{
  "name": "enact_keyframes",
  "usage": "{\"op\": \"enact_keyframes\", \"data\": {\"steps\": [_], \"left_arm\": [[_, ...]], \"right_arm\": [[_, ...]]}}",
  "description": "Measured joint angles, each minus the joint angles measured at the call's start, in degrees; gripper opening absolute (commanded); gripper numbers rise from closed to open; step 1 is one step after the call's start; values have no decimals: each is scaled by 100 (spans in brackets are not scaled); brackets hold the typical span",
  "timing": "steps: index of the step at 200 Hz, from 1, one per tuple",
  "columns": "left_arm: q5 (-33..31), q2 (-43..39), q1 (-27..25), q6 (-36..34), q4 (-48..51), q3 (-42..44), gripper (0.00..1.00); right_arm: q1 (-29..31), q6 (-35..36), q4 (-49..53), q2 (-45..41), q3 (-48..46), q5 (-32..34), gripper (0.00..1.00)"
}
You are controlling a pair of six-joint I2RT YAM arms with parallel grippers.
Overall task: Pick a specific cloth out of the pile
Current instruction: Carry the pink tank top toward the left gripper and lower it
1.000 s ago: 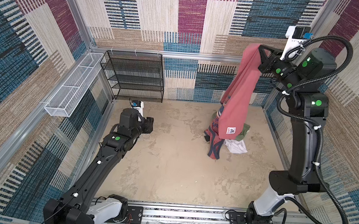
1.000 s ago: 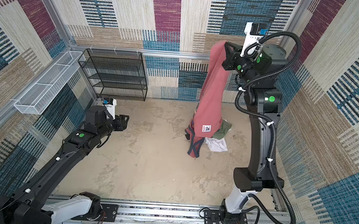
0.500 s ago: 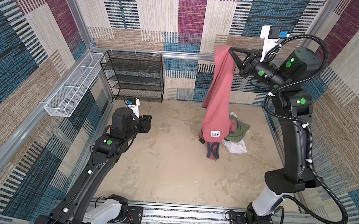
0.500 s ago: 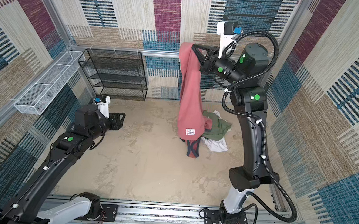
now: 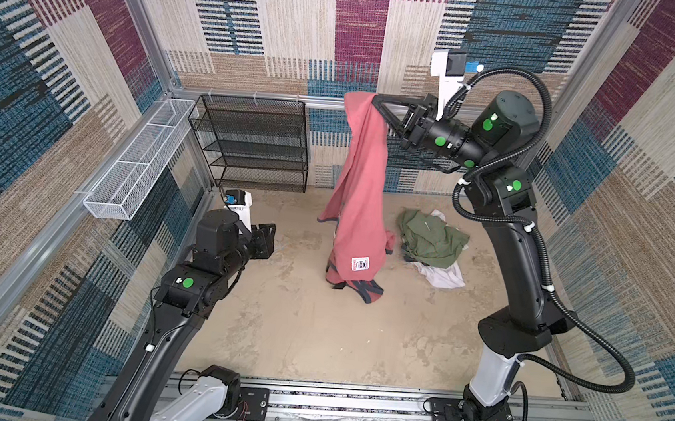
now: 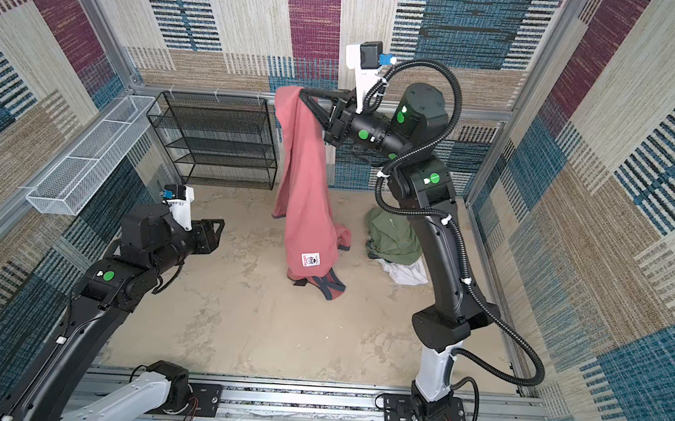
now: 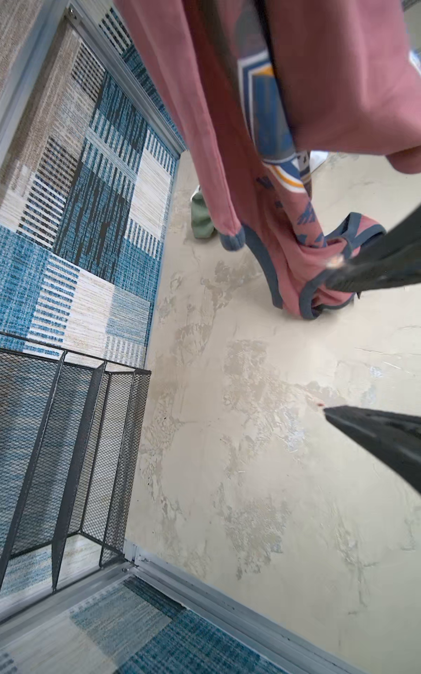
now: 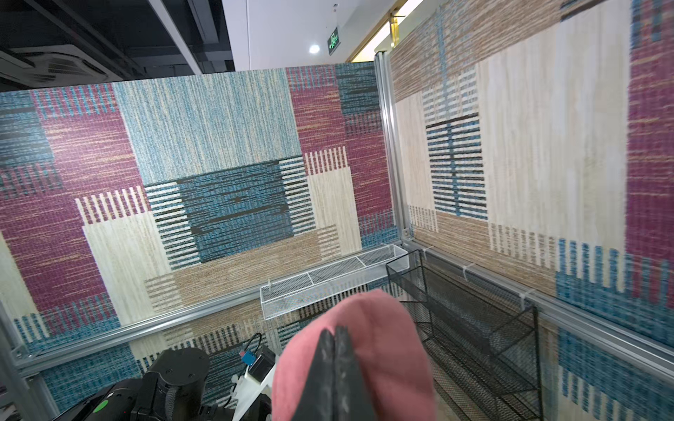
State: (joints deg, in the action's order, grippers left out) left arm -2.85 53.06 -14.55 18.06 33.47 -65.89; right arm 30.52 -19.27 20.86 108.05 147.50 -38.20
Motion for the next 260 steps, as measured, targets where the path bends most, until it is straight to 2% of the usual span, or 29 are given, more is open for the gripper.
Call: {"op": "enact_keyframes", "data": {"steps": [68,128,260], "left_arm": [[-496,-549,-11,-2,802,11,54],[-780,-1040,4,-2,1355,59,51],[-1062,-1705,4,-9,2201,63,51]], "right_arm": [[846,-101,-234,789,350,107,0],[1346,-146,-472,1344,415,133,0],[1703,-520,-796,2503,437,179,0]]}}
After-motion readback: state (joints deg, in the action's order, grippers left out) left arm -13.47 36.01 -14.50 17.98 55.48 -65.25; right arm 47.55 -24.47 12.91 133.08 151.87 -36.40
